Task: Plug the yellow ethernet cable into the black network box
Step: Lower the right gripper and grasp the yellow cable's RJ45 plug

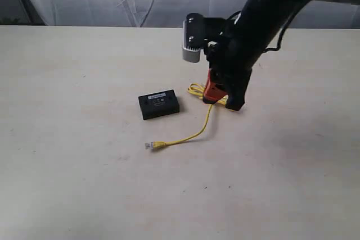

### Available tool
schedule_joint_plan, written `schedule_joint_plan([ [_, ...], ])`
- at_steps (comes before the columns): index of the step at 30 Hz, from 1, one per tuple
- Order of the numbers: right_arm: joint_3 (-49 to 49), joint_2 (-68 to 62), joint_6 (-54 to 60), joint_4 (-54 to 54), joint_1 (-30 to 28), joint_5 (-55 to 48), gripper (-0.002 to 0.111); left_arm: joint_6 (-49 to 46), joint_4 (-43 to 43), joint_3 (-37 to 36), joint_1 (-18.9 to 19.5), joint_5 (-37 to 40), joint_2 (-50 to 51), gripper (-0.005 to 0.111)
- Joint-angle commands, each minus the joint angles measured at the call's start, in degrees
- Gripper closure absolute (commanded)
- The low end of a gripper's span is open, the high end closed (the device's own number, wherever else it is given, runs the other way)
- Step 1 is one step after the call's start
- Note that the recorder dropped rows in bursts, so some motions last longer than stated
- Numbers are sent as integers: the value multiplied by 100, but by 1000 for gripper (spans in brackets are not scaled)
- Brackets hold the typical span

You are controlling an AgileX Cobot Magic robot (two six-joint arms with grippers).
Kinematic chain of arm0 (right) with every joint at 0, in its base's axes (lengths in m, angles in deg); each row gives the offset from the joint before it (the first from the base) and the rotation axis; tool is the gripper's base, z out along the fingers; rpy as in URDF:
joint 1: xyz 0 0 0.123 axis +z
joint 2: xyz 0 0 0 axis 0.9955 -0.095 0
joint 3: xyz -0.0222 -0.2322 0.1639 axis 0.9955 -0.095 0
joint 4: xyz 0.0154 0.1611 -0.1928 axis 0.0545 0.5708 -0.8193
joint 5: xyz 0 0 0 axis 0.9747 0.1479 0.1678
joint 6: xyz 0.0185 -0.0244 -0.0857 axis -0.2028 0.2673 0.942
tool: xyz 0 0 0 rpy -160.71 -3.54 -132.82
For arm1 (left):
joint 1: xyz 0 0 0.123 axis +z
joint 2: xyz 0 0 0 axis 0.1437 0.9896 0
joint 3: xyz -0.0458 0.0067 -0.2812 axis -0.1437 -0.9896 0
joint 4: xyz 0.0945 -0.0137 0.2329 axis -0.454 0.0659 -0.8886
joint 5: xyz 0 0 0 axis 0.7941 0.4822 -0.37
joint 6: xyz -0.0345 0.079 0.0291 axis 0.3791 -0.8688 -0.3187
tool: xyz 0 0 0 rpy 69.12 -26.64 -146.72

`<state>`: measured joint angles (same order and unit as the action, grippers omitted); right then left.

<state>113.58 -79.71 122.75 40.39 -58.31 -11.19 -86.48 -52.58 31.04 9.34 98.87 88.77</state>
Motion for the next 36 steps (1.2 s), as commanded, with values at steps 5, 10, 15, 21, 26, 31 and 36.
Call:
schedule_joint_plan([
  [5,304,-577,297,-171,588,124,109,9,2,-29,7,-64,-33,107],
  [10,304,-757,310,-295,777,318,103,9,2,-29,7,-64,-33,107],
  [15,304,-831,310,-186,854,583,71,9,2,-29,7,-64,-33,107],
  [21,304,-1065,310,-210,1010,929,59,9,2,-29,7,-64,-33,107],
  [26,304,-1293,310,-293,1197,1198,59,9,2,-29,7,-64,-33,107],
  [31,304,-1384,310,-293,1323,1376,59,9,2,-29,7,-64,-33,107],
  [36,304,-1476,310,-350,1336,1500,59,9,2,-29,7,-64,-33,107],
])
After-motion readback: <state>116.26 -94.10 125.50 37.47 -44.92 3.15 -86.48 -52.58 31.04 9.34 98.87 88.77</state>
